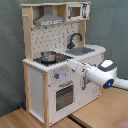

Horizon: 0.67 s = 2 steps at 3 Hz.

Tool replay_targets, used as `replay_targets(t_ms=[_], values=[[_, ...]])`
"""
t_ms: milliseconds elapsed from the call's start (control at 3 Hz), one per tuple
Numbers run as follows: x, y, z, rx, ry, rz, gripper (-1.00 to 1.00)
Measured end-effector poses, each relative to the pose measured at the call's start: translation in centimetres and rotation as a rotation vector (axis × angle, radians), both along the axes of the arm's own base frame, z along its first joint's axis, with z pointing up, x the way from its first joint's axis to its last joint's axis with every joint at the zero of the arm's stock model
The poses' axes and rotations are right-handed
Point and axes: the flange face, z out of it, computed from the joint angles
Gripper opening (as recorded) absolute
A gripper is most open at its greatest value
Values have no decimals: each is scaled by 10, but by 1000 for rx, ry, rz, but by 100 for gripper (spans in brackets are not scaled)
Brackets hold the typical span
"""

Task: Play with the kitchen

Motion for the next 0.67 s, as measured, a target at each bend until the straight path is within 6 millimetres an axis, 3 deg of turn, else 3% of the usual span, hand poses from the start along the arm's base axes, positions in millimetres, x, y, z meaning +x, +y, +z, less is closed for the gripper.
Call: replay_targets(t_ms=[667], values=[[-12,-25,-42,132,53,21,100]])
